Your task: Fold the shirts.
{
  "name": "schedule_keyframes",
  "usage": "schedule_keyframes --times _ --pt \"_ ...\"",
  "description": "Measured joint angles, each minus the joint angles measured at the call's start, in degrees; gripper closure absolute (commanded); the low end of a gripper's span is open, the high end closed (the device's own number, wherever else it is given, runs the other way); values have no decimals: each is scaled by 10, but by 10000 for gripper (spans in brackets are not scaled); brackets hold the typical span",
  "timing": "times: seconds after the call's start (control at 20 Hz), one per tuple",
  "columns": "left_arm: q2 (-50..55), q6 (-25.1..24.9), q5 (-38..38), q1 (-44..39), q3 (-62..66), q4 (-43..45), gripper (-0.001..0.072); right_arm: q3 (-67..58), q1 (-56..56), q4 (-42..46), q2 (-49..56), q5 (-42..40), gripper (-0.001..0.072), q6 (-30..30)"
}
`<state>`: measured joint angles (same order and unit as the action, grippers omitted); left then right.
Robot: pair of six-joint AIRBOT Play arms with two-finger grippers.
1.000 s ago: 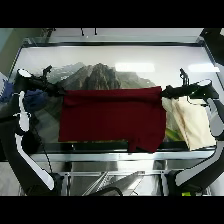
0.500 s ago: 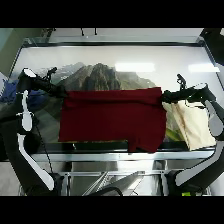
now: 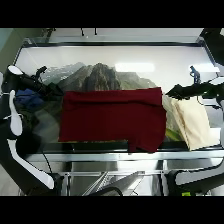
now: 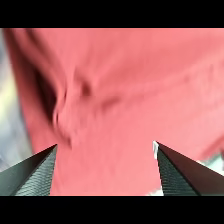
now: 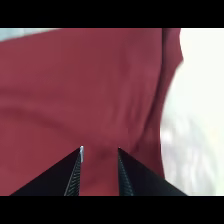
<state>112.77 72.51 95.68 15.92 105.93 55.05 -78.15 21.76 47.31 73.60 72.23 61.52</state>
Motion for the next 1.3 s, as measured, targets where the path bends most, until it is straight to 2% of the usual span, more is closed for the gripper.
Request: schedule_keyframes --times 0.15,0.3,0.35,0.4,0.45,0.6,0.65,0.7,0.85,1.1,1.3 --pt "-86 4 -8 31 -162 46 38 76 22 29 -91 38 443 32" --pt "-156 -13 -40 57 -323 80 39 180 45 49 -199 47 441 81" --pt "-173 -21 -53 62 -368 88 38 214 52 55 -235 47 414 100" --pt "-185 -27 -67 64 -405 91 39 246 58 60 -268 48 309 120" --pt "-193 -33 -80 64 -439 96 38 276 63 65 -300 49 276 142" --pt "-209 -49 -107 54 -505 79 40 358 69 76 -377 49 276 192" --pt "-211 -58 -118 49 -518 68 123 382 70 78 -394 49 276 204" --pt "-212 -69 -131 43 -527 55 292 407 71 79 -410 52 276 215" --pt "-213 -91 -176 26 -534 37 696 478 72 81 -434 56 276 230" --pt "-213 -105 -185 16 -526 28 693 575 73 70 -443 29 277 235" --pt "-214 -108 -174 20 -523 26 693 613 71 46 -424 1 278 210"
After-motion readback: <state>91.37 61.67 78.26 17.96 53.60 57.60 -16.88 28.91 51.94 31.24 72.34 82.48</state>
